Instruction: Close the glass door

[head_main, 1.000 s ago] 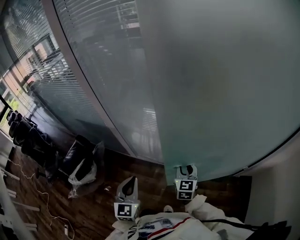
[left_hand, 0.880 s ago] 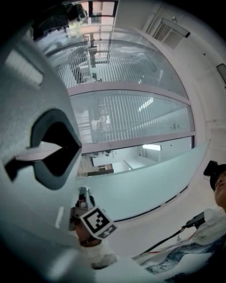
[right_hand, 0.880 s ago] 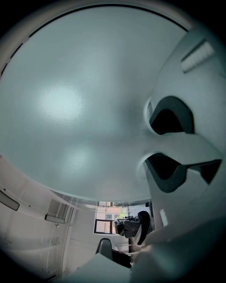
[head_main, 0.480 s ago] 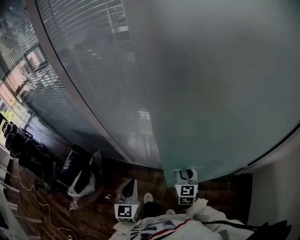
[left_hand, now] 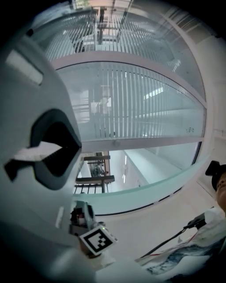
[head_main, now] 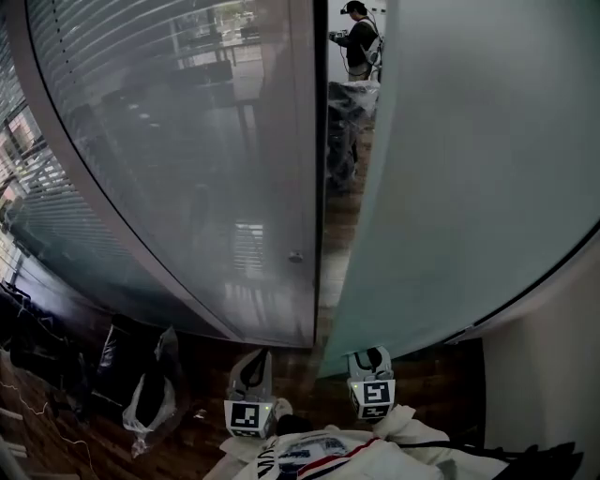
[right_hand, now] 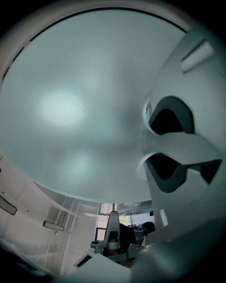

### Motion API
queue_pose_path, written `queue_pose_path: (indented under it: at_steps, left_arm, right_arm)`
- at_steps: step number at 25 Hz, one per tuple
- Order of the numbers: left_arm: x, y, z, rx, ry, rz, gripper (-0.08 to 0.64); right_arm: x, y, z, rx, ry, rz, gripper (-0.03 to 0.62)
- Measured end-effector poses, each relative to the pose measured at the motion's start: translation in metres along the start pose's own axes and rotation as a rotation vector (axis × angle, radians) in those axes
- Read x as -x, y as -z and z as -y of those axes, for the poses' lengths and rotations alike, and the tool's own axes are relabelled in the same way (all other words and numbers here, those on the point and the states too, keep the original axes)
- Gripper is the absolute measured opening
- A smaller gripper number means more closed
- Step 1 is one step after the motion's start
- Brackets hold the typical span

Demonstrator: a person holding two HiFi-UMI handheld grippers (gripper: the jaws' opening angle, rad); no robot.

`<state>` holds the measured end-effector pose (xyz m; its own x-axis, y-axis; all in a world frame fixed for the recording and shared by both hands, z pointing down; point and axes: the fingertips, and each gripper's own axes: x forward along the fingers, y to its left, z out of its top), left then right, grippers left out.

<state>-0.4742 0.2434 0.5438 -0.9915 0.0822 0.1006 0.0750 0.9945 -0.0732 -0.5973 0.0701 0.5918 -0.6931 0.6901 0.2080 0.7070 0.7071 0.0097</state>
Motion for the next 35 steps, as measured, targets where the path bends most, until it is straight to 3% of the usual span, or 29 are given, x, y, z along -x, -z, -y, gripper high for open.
queue_pose_path:
  at_steps: [15,21,30,35]
  left_arm:
    - [-0.036,0.012,-0.06,0.02,0.154,0.005,-0.002]
    - [-0.038,0.024,-0.085,0.033,0.199,0.0,0.0]
    - [-0.062,0.03,-0.079,0.04,0.303,0.006,-0.001]
    - [-0.08,0.018,-0.074,0.017,0.313,0.036,0.0]
  right_arm:
    - [-0.03,0.0,0.011,-0.023,0.067,0.071,0.124]
    - [-0.047,-0.007,0.019,-0.036,0.13,0.085,0.124]
    - [-0.076,-0.01,0.026,-0.057,0.159,0.063,0.124]
    - [-0.087,-0.014,0.032,-0.054,0.176,0.085,0.124]
